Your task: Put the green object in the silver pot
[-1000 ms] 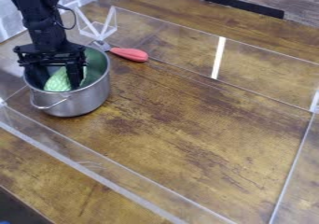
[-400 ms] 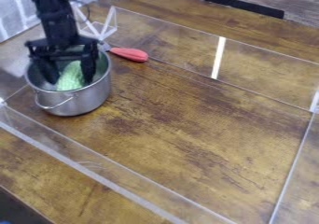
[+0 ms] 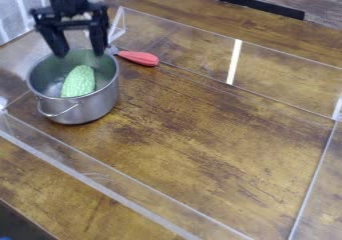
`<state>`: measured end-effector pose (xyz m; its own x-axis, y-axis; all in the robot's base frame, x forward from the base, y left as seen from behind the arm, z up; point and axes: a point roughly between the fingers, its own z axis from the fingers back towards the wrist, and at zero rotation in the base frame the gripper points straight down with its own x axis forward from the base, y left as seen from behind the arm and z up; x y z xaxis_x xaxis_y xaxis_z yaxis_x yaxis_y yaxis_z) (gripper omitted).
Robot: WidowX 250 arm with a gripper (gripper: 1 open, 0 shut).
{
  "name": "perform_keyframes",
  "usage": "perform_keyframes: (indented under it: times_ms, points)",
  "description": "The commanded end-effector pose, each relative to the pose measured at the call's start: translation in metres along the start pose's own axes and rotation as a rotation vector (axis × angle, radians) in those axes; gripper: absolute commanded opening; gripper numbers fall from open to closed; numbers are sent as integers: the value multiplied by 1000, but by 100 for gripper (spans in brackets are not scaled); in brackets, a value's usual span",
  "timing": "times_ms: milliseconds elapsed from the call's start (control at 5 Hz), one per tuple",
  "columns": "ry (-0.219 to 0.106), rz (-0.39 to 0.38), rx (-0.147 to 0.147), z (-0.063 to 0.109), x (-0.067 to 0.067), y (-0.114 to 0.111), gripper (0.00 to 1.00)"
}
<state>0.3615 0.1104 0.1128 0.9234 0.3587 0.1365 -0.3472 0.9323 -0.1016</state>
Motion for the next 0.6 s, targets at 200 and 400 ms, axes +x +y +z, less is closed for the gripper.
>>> perform_keyframes:
  times_ms: [200, 400]
  points:
    - [-115, -101, -54, 60, 2, -43, 100]
    - [-108, -147, -78, 50, -5, -74, 100]
